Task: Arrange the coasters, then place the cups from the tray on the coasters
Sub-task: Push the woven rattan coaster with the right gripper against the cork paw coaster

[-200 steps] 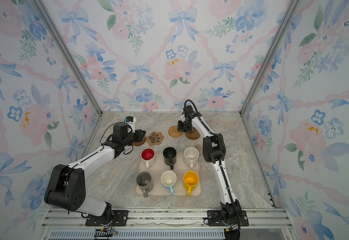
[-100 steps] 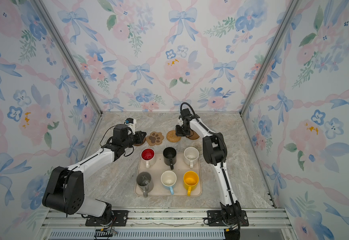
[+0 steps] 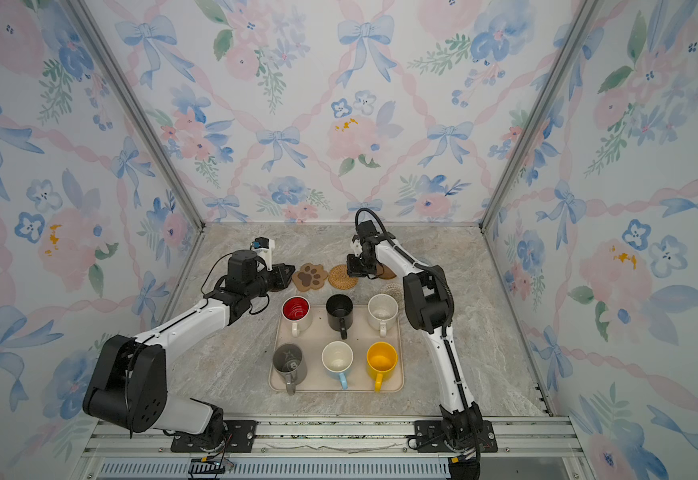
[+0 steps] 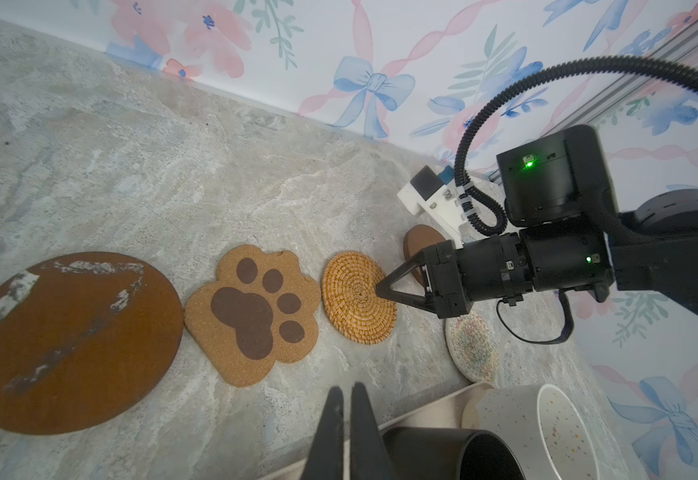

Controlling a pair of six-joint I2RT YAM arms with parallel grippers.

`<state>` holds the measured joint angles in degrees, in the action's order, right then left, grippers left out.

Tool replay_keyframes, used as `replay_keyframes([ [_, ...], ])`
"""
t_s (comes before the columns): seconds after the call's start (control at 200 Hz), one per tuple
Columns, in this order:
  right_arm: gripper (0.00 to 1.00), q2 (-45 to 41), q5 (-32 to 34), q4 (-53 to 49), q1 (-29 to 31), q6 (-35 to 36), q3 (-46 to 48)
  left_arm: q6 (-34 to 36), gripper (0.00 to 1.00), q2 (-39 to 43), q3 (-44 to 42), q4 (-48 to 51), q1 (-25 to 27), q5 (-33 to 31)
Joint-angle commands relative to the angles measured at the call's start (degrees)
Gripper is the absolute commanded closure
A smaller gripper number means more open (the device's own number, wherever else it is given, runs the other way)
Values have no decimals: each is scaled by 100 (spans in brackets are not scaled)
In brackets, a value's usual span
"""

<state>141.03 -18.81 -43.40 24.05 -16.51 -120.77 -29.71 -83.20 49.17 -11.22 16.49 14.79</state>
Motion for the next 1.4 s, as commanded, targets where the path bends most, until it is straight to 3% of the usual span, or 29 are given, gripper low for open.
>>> replay_keyframes([
  [0.0,100,412,101,-569,138,-83,30,-44,100,169,-96,-121,20,-6],
  [1.02,100,120,-80,-389,317,-194,410,-36,100,154,-83,-152,18,42],
  [1.395,100,-9,-92,-539,256,-34,-33,-59,100,234,-135,-159,17,42],
])
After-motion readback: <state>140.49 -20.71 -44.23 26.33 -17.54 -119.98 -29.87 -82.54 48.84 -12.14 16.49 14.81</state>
